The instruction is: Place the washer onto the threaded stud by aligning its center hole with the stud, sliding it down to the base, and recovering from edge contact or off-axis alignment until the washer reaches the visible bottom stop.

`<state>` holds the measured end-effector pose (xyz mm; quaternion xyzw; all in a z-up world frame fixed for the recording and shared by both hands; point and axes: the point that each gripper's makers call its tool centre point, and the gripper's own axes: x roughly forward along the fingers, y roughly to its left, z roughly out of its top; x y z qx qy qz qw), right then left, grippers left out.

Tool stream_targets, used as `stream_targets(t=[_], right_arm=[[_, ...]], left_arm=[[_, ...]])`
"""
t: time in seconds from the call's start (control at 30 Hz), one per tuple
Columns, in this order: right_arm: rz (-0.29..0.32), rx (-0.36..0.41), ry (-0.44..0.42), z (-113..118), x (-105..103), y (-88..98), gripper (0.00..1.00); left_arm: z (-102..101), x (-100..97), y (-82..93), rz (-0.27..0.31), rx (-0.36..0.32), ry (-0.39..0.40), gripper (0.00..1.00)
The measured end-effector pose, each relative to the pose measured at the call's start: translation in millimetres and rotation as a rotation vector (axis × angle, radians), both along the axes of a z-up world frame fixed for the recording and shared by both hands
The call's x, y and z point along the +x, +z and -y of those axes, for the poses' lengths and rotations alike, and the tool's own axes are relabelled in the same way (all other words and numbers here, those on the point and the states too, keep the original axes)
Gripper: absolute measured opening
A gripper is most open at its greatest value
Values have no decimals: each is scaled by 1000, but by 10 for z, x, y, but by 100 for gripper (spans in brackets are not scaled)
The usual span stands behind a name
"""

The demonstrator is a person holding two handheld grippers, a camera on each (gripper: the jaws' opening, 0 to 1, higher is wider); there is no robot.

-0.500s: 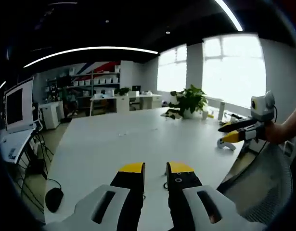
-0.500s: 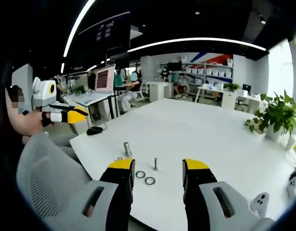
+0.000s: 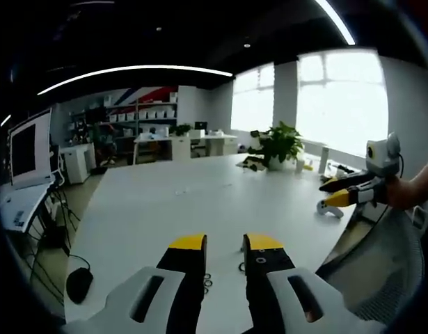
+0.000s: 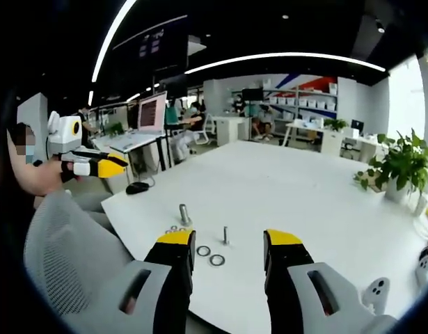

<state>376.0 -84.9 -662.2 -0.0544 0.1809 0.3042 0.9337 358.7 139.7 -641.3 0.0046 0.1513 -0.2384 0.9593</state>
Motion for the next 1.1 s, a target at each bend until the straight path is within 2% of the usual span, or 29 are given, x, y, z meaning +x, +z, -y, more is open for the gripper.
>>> stream_targets(t=[0.27, 0.63, 1.1], right_arm=[[-5, -32, 23, -40, -34, -43, 41], [-16, -38, 24, -46, -37, -67, 41], [-70, -30, 25, -48, -33, -159, 40]], left_arm=[[2, -7, -10, -1, 3, -1, 20], [-8, -3, -6, 2, -2, 4, 21], [-9, -1, -24, -10, -8, 2, 23]])
